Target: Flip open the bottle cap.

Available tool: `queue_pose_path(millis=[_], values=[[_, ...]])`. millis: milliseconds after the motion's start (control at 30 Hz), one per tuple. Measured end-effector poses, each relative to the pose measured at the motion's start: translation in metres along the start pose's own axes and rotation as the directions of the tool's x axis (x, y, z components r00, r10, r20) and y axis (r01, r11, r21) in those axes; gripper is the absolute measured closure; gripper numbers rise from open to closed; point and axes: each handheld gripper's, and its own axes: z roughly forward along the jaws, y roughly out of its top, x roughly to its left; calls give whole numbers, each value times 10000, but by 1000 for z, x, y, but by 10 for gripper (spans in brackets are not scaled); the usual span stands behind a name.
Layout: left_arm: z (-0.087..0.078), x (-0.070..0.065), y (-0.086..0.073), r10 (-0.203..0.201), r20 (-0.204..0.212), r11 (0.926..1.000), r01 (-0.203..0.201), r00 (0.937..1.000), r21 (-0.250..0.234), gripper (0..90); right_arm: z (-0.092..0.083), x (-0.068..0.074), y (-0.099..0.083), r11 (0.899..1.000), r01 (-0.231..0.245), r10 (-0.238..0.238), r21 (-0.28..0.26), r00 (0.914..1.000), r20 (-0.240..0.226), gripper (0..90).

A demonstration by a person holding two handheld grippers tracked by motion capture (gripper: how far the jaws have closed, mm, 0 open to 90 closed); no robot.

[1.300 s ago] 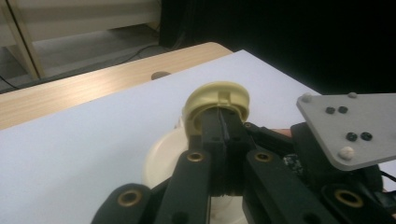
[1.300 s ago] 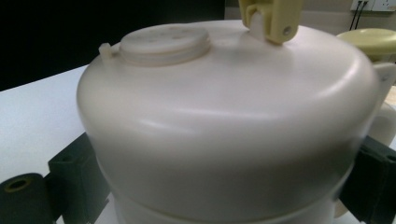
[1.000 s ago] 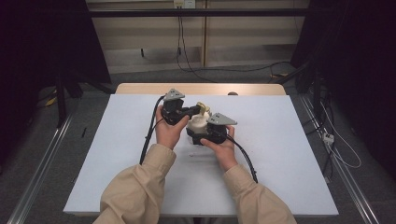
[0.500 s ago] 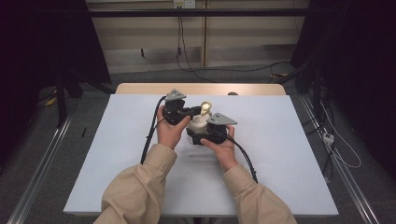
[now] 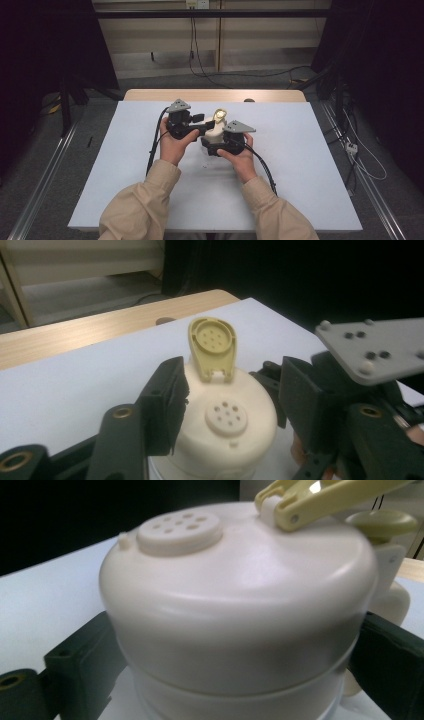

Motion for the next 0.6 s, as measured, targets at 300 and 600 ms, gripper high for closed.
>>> queue_pose_path(millis=[300,600], values=[[-25,2,-14,228,141,9996,-226,9996,-180,215,-14,-3,-5,9997,-150,150,198,9999,35,37],[-44,7,-37,573,28,9980,-574,9984,265,170,-41,-2,-9,9992,-202,206,344,9997,-114,55]])
